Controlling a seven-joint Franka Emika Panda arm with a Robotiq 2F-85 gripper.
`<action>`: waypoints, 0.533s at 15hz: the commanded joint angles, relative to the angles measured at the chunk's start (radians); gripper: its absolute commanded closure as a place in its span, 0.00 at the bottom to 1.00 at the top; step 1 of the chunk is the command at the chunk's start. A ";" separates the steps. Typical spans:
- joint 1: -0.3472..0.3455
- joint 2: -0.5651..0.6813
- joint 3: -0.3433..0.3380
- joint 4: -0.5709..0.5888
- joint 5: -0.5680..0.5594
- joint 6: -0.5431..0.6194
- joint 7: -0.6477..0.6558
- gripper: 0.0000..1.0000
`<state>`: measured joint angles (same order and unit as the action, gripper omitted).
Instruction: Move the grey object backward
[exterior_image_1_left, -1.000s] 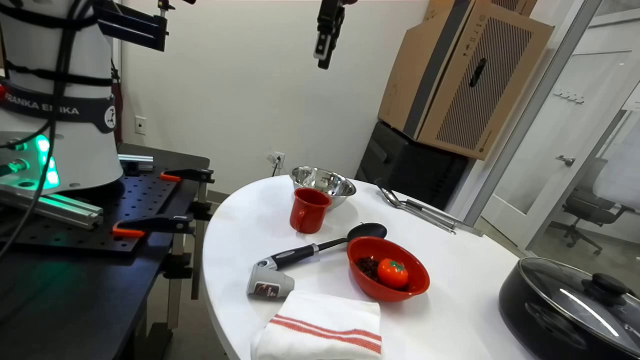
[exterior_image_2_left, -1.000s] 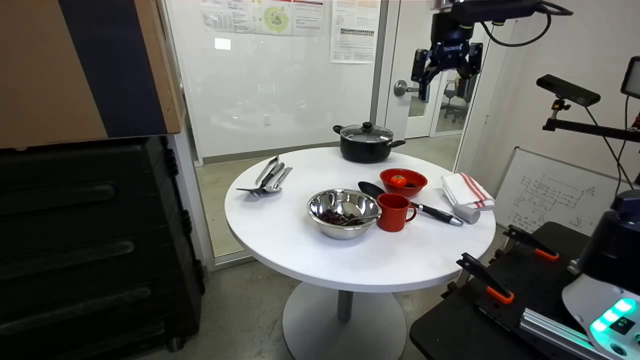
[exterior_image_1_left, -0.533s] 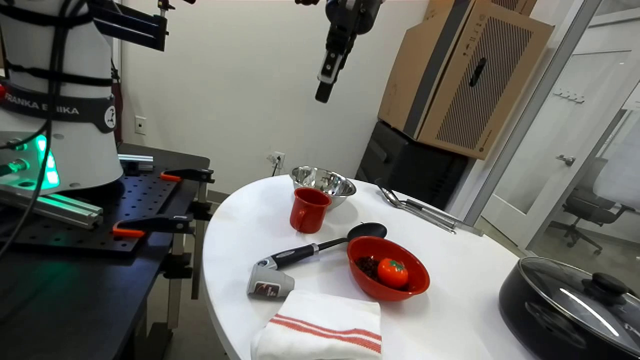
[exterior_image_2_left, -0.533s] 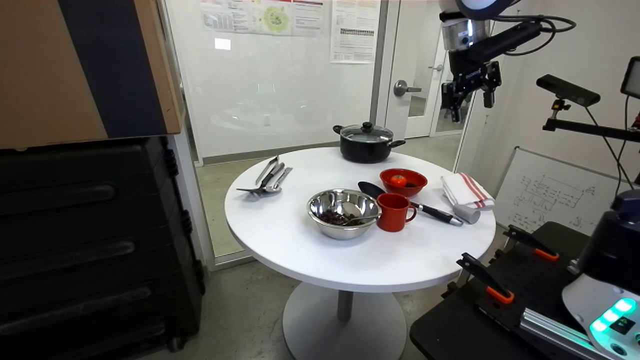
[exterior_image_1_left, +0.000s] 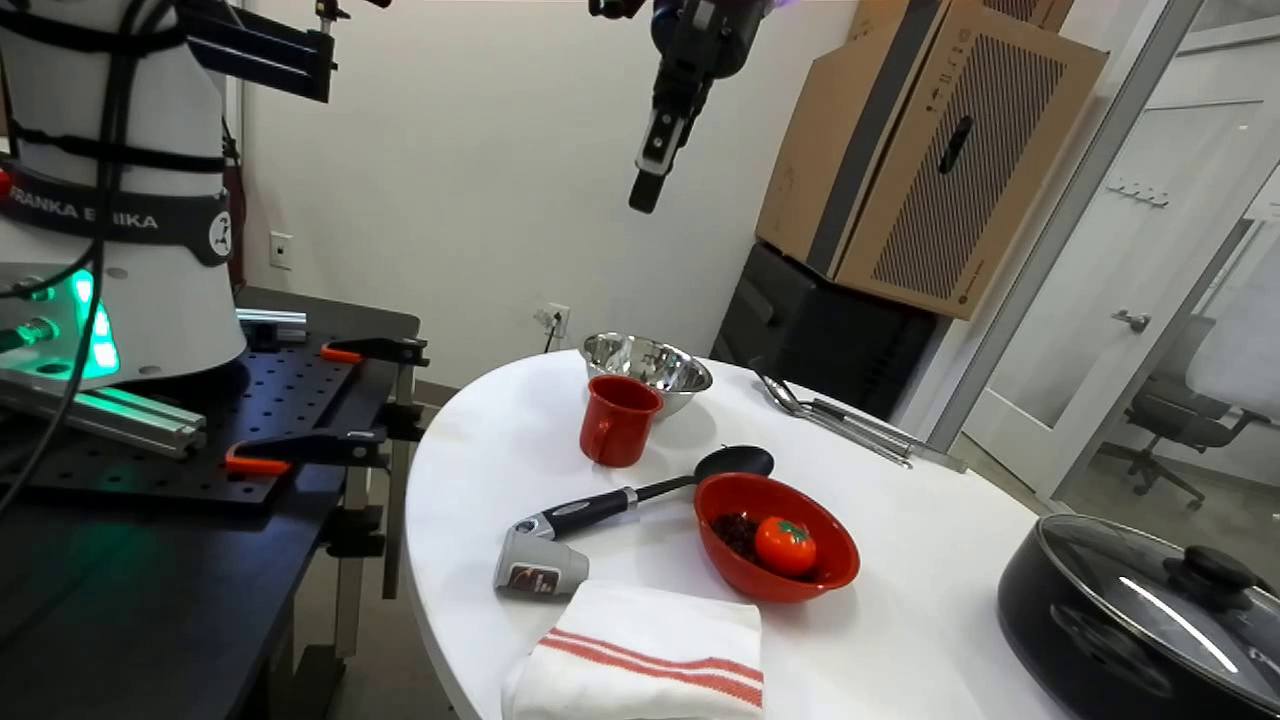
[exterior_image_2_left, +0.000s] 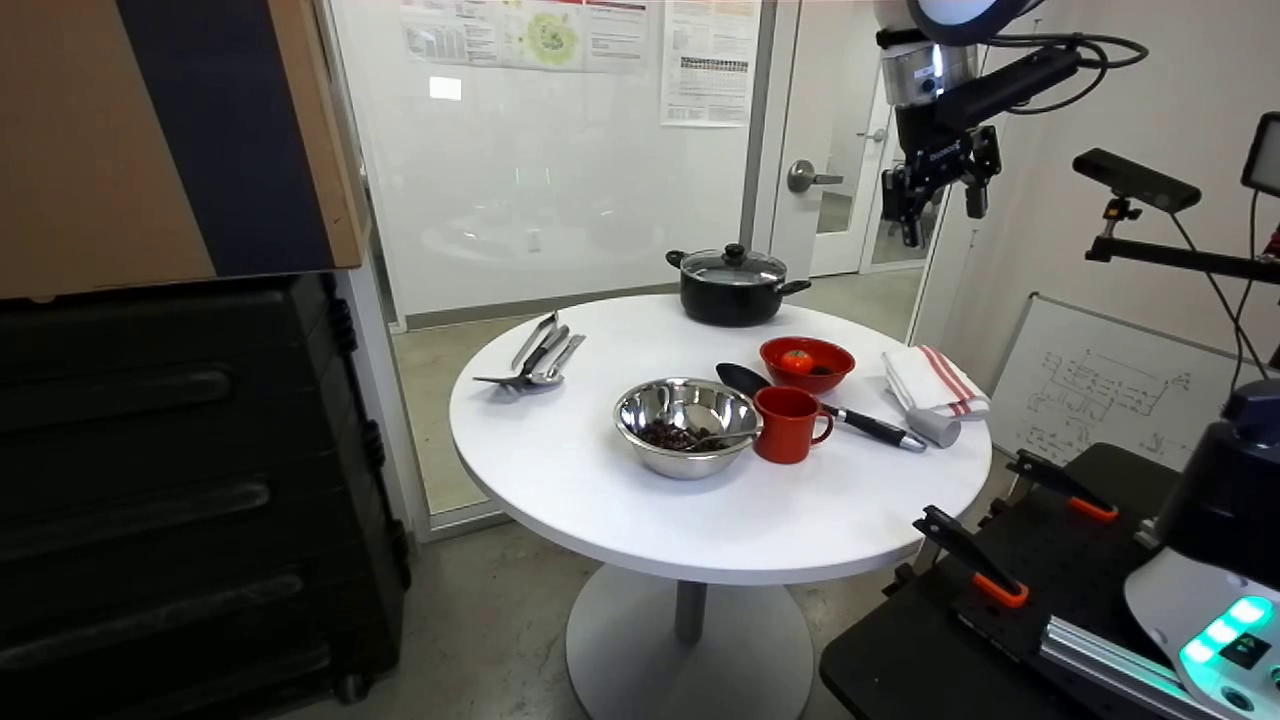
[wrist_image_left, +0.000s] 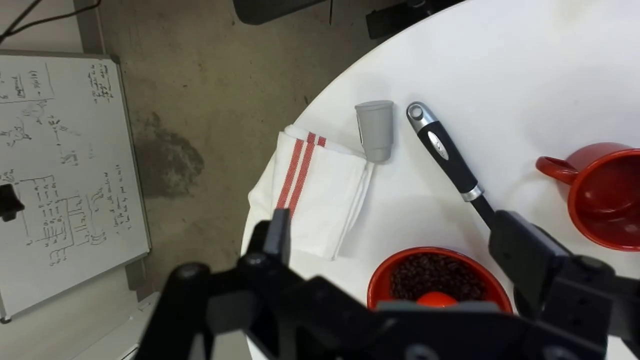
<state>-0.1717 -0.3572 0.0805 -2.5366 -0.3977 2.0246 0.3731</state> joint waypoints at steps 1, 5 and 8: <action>0.013 0.001 -0.033 -0.011 0.003 0.009 -0.002 0.00; -0.039 0.025 -0.119 -0.062 -0.003 0.083 -0.019 0.00; -0.088 0.086 -0.194 -0.083 0.006 0.121 -0.026 0.00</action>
<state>-0.2204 -0.3292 -0.0528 -2.6012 -0.3971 2.0907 0.3682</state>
